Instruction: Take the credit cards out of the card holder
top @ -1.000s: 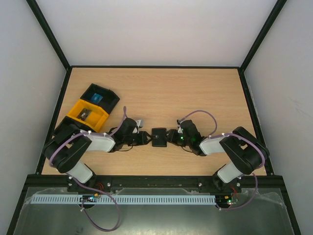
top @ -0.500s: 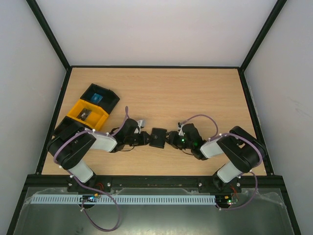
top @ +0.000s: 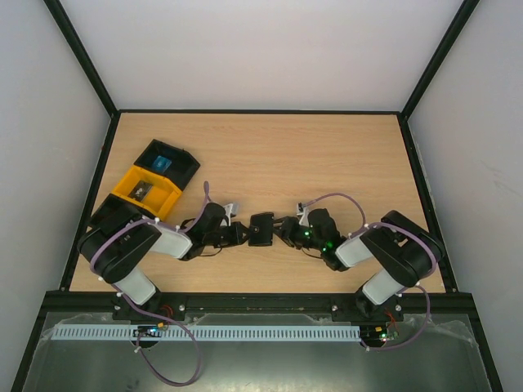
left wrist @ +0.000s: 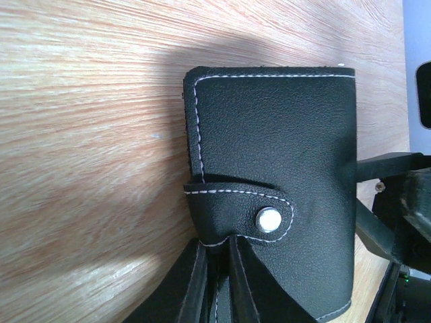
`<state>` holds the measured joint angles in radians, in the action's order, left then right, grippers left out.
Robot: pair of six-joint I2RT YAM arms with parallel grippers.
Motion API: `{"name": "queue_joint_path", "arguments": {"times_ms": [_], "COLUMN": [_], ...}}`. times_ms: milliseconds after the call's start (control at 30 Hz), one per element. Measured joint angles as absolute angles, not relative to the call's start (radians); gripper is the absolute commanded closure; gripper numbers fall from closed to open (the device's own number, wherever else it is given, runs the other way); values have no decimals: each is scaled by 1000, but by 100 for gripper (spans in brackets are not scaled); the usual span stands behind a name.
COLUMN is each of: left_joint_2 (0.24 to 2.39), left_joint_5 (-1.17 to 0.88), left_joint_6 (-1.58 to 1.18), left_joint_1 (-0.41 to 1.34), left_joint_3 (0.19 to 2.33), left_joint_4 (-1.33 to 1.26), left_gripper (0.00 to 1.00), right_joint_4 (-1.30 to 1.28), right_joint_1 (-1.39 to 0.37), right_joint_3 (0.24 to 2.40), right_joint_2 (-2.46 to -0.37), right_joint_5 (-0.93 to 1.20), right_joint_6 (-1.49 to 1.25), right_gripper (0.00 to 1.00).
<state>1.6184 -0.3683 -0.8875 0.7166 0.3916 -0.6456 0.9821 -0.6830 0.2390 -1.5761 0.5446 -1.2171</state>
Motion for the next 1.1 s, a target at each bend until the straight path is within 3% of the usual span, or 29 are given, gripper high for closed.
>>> {"name": "queue_joint_path", "arguments": {"times_ms": [200, 433, 533, 800, 1100], "left_joint_2": [1625, 1625, 1621, 1476, 1315], "left_joint_5": [-378, -382, -381, -344, -280], "left_joint_6": [-902, -907, -905, -879, -820], "left_joint_1": [717, 720, 720, 735, 765], "left_joint_3": [391, 391, 392, 422, 532], "left_joint_4": [-661, -661, -652, -447, -254], "left_gripper": [89, 89, 86, 49, 43], "right_joint_4": [986, 985, 985, 847, 532], "right_joint_1": [-684, -695, -696, -716, -748], "right_joint_3": [239, 242, 242, 265, 352], "right_joint_2": [-1616, -1636, -1635, -1541, -1353], "right_joint_5": [538, 540, 540, 535, 436], "right_joint_6": [-1214, -1199, -1190, -1131, -1047], "right_gripper": [71, 97, 98, 98, 98]}}
